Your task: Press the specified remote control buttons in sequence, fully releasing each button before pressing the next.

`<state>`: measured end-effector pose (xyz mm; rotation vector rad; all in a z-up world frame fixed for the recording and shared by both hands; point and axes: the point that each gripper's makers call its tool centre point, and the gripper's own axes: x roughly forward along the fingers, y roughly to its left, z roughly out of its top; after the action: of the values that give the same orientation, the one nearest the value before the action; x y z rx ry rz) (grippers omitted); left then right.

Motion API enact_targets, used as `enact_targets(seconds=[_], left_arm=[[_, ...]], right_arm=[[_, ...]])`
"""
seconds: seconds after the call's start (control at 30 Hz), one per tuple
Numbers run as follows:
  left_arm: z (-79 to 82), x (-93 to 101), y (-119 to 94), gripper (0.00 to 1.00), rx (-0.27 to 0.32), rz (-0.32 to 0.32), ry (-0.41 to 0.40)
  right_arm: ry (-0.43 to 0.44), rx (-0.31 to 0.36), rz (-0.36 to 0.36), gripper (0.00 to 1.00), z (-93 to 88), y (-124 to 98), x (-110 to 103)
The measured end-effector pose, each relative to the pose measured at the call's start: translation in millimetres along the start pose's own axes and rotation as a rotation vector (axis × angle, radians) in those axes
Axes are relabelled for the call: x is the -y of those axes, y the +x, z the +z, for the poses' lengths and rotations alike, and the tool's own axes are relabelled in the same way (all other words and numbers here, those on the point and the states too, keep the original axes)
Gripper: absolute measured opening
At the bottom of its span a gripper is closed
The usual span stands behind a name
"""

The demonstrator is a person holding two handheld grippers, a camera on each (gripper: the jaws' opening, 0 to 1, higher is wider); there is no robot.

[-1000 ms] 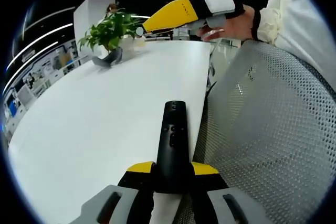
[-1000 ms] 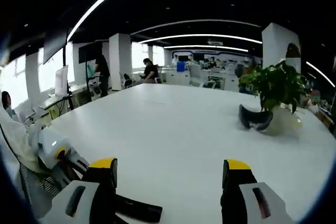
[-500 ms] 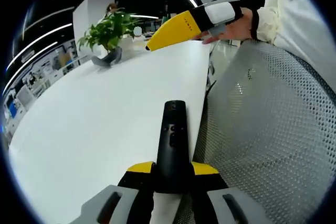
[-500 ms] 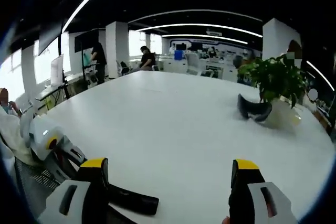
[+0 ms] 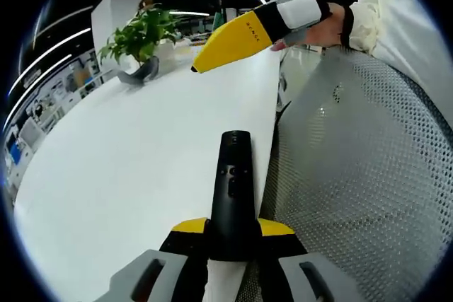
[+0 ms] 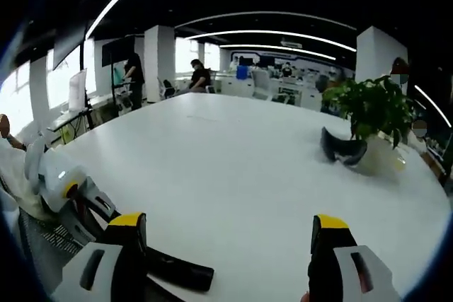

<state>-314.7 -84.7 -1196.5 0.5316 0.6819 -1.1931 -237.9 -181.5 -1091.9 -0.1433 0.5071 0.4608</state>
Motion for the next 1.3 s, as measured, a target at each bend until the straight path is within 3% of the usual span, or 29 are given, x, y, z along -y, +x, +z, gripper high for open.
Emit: enact_targets(seconds=[0.33, 0.7, 1.3], left_arm=[[1.0, -13.3, -4.5, 0.23, -0.044, -0.009, 0.036], [12.9, -52.0, -15.1, 0.23, -0.058, 0.051, 0.075], [24.9, -113.5, -15.5, 0.23, -0.126, 0.077, 0.191]], right_arm=[[0.002, -0.017, 0.0, 0.95, -2.8, 0.4, 0.6], [0.0, -0.022, 0.002, 0.95, -3.5, 0.1, -0.2], [-0.002, -0.04, 0.004, 0.94, -6.3, 1.0, -0.3]])
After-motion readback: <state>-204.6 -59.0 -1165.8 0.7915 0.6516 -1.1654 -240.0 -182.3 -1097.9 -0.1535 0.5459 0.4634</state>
